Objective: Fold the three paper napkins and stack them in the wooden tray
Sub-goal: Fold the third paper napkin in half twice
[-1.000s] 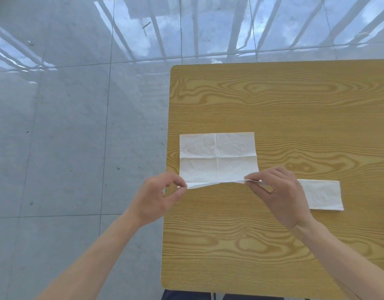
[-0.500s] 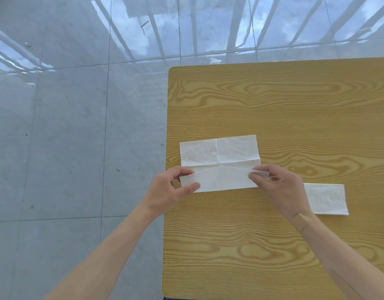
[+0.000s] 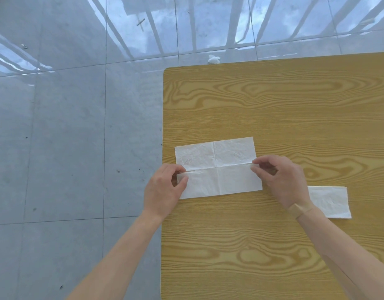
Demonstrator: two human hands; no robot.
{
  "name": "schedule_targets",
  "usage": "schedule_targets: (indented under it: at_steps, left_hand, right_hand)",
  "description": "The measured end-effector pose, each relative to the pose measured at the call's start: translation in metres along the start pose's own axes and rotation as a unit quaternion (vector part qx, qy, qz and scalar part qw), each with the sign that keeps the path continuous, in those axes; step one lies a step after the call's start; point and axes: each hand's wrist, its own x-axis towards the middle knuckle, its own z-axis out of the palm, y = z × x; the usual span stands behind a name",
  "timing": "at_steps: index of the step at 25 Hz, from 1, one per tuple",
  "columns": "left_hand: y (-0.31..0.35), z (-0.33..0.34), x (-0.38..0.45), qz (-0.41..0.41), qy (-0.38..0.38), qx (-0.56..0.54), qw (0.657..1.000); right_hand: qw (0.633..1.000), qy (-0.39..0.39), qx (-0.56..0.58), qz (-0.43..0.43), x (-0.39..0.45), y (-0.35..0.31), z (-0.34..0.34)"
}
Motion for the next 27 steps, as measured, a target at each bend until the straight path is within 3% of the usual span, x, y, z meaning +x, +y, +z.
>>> schedule_targets:
  at_steps: [16, 22, 27]
  left_hand:
    - [-0.010, -0.002, -0.004, -0.027, 0.036, 0.004, 0.999]
    - [-0.010, -0.003, 0.007, 0.087, 0.031, 0.125, 0.988]
    - [-0.006, -0.008, 0.020, 0.118, 0.004, 0.160, 0.980]
  right_hand:
    - [0.996, 0.051, -0.049, -0.049, -0.001, 0.018, 0.007]
    - [0.975, 0.020, -0.176, -0.137, 0.008, 0.018, 0.005]
    - [0.967, -0.005, -0.207, -0.145, 0.014, 0.016, 0.002]
